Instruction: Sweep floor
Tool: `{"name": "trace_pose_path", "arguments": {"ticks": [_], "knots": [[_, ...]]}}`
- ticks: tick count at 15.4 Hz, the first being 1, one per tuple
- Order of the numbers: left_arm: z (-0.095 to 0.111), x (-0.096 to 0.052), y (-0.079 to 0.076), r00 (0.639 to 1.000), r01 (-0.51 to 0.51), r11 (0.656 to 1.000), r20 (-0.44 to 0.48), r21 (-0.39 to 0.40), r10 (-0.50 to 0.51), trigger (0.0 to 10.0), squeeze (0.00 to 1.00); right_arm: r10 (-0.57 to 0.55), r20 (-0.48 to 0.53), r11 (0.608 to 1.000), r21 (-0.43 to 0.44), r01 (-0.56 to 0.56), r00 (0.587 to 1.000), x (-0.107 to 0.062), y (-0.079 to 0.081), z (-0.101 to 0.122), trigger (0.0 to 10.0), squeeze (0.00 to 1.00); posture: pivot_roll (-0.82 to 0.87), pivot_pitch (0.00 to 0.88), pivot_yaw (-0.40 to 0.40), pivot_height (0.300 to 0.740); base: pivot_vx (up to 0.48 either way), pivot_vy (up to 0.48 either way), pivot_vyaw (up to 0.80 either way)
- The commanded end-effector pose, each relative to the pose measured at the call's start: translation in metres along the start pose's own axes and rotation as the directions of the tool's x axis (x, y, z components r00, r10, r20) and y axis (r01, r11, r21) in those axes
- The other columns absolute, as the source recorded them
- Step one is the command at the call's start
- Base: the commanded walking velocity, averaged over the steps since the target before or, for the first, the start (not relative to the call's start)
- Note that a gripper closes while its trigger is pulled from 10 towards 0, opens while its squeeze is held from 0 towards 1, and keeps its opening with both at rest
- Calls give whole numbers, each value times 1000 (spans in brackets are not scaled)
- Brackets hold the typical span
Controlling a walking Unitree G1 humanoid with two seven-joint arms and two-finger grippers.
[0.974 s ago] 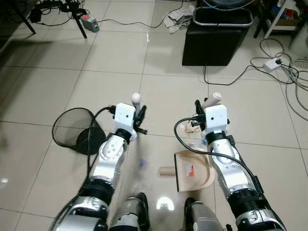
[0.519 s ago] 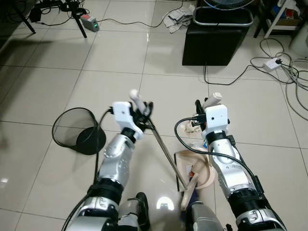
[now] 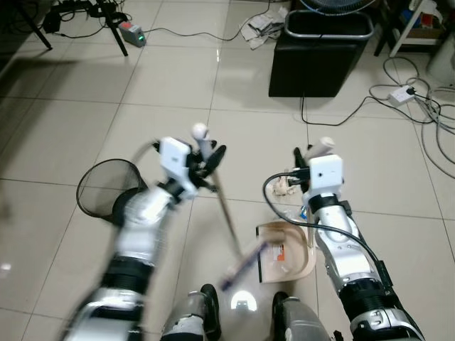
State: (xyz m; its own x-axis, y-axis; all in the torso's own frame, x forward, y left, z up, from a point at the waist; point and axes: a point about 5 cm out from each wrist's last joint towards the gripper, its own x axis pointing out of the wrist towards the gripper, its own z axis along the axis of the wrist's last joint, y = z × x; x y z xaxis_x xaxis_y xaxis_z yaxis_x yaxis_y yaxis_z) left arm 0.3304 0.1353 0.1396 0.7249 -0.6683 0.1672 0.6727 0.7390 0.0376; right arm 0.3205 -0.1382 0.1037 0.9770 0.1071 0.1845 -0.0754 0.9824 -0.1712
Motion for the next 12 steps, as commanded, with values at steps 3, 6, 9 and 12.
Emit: {"name": "trace_pose_path", "arguments": {"ticks": [3,6,9,12], "knots": [[34,-11,16,988,151,987,6,48,-152,10000,0,-54,-74,994,87,61,996,-9,-2,-17,10000,0,65,153,122,740,0,0,0],[63,-18,54,999,10,986,31,168,-15,10000,0,-117,-91,985,117,127,989,-11,-14,-23,10000,0,78,134,136,740,0,0,0],[56,-25,77,964,-261,930,17,259,266,10000,0,-147,-63,975,161,155,987,-10,-17,-18,10000,0,61,125,138,740,0,0,0],[46,-47,94,845,-520,803,40,292,533,10000,0,-171,-3,960,226,167,985,-10,-23,-10,10000,0,52,104,121,740,0,0,0]]}}
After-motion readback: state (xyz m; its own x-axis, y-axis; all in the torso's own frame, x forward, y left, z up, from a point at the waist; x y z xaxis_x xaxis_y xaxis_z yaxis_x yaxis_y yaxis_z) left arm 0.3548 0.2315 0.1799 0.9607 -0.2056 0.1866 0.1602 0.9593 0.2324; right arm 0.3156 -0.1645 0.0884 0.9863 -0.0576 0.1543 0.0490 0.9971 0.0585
